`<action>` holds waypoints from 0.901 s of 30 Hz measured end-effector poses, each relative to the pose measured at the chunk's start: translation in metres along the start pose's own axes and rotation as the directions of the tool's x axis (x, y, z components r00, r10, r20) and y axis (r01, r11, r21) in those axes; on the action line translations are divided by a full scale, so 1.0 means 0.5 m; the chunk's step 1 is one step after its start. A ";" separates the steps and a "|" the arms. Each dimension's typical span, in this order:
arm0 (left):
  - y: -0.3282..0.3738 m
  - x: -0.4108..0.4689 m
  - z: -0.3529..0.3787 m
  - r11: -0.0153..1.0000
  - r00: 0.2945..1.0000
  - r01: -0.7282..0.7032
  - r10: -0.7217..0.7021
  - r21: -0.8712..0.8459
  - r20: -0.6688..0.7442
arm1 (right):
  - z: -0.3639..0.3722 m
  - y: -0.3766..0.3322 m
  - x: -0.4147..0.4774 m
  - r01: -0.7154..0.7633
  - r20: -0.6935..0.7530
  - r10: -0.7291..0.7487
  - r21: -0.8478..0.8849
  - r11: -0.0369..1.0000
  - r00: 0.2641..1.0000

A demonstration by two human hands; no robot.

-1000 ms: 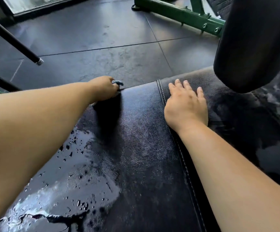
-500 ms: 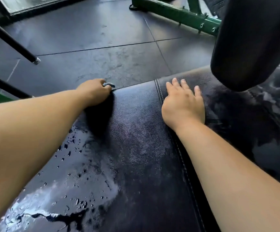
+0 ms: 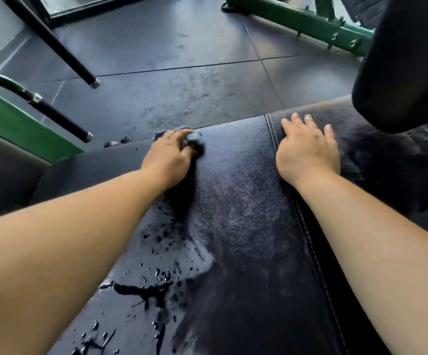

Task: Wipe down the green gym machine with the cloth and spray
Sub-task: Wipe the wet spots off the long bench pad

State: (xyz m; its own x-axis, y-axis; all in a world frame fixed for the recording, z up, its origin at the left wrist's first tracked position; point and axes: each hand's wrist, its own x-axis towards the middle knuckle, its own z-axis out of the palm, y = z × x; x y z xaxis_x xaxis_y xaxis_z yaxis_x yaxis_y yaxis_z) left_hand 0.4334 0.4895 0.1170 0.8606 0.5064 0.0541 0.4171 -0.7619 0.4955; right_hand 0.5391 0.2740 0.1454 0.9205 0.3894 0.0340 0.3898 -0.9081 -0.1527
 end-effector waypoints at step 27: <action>-0.129 -0.153 -0.044 0.980 0.976 -0.198 0.196 0.022 0.095 | 0.061 -0.204 -0.027 0.356 0.196 -0.349 -0.003 0.934 0.917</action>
State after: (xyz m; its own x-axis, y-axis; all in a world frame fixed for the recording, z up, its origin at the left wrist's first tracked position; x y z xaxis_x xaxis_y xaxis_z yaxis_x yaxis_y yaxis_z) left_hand 0.3343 0.5087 0.1003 0.9493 0.3070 0.0674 0.2445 -0.8560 0.4555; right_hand 0.4859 0.3660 0.1302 0.7022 0.7036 -0.1090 0.6920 -0.7105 -0.1281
